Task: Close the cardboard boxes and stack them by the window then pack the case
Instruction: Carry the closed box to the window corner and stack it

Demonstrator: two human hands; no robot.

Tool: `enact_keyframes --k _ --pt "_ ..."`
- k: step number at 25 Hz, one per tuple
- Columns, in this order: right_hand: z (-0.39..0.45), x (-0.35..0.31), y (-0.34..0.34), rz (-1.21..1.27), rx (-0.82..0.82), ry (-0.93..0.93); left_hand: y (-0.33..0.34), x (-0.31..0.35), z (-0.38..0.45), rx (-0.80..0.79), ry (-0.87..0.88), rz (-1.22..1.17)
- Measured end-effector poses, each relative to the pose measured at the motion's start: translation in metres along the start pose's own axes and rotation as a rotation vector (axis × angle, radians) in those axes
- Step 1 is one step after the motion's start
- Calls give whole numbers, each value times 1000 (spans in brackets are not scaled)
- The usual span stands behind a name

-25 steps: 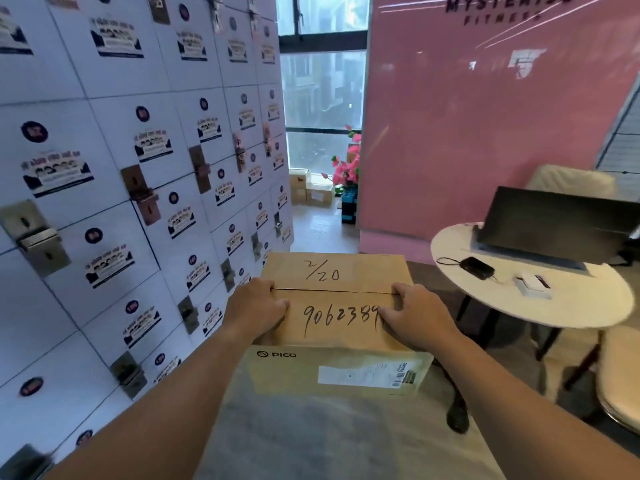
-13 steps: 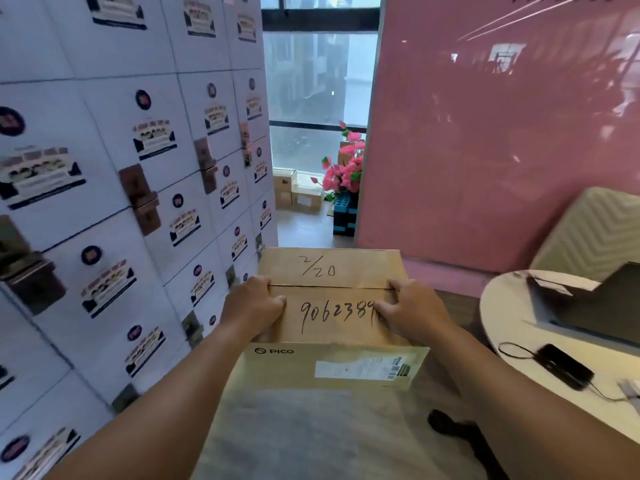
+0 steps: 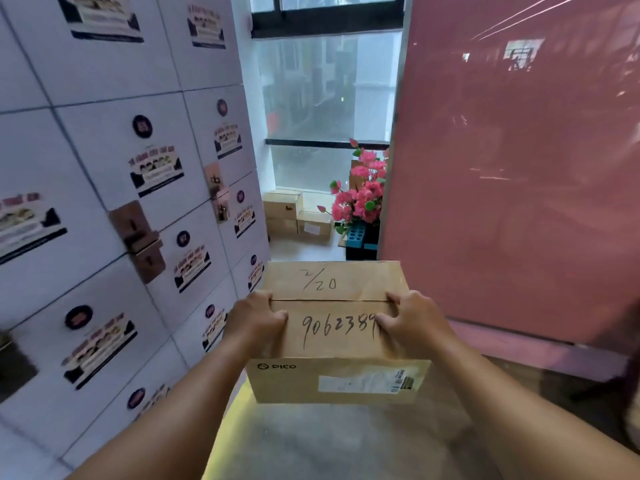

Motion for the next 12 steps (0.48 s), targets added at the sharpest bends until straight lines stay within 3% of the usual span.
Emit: enact_keyframes --k 12 --pt "424 -48 52 -52 -41 63 52 -47 433 -31 -4 -32"
Point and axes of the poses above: each hand's wrist, its own z-axis towards the middle knuckle, its own y-axis out of the palm, x = y × z, the point moved 8 cm from there along z, towards the middle knuckle, and after that the axes turned 2 degrees about y, right-handed, at the moved point
